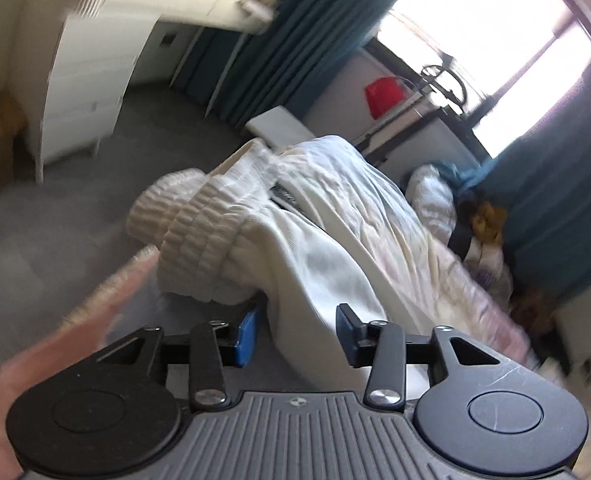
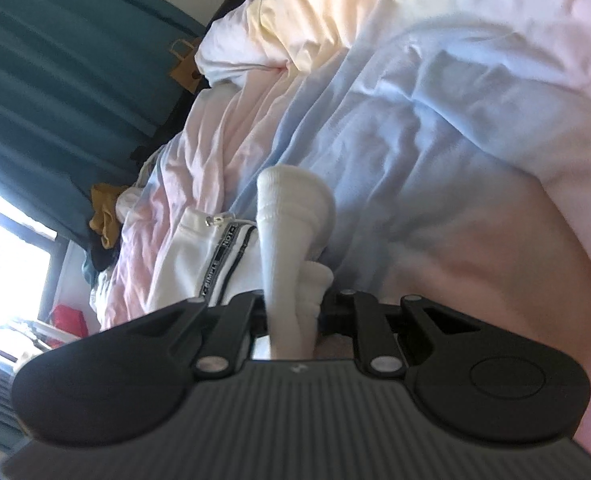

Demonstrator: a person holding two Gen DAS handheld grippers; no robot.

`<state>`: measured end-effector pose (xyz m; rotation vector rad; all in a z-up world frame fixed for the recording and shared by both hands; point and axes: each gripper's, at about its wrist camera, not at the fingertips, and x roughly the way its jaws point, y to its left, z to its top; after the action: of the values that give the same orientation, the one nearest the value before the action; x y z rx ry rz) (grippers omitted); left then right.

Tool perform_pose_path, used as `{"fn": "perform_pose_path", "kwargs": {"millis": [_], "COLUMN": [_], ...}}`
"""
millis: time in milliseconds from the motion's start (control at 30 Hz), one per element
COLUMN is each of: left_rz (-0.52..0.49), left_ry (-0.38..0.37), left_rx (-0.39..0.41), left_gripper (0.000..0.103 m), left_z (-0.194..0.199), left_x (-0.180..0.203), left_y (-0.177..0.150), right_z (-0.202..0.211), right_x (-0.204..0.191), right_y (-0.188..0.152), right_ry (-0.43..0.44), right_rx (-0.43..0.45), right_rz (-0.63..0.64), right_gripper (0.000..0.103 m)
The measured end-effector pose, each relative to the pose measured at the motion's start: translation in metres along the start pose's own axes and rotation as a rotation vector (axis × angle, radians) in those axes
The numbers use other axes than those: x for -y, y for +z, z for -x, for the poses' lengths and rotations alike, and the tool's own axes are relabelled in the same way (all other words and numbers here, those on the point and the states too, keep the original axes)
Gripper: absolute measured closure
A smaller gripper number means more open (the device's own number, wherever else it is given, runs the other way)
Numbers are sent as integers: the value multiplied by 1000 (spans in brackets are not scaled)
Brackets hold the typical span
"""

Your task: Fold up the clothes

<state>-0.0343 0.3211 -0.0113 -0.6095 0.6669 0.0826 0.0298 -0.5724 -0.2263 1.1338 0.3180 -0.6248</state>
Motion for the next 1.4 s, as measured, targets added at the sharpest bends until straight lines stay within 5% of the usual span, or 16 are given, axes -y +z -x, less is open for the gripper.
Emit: {"fn": "perform_pose_path", "kwargs": {"millis": [167,300,533,633,833,1100,1233,1400], "left_rz": [-272,-412,-521,-543,-609,-621,-580,-472], "left_ry": [75,25,-137,-145,-76,-59,-111,-218], "left_rx": [30,49,-29,-78,-154,-180,-176,-180], "left_gripper": [54,53,53,55,57,60,60,60], "left_z": [16,-5,-82,-126,-195,-211,-204,-186], "left_x": [71,142,242,266,264,247,245,238], "left_y": [-11,-20,-66,-89,-119,-126,-119,-99], "right_z": [1,2,3,4,3,13,35,80], "right_x": [-1,-9,-2,-2,-3,-20,-65,-160], "right_y": [0,-1,-2,-2,-6,-2,0,-28], "right_ry": [6,1,14,17,17,24,93,221], "right_rx": [1,13,8,10,25,59,143,240], "right_rz": [12,92,84,79,136,148,213,491], "right_gripper": [88,88,88,88,88,88,88,88]}}
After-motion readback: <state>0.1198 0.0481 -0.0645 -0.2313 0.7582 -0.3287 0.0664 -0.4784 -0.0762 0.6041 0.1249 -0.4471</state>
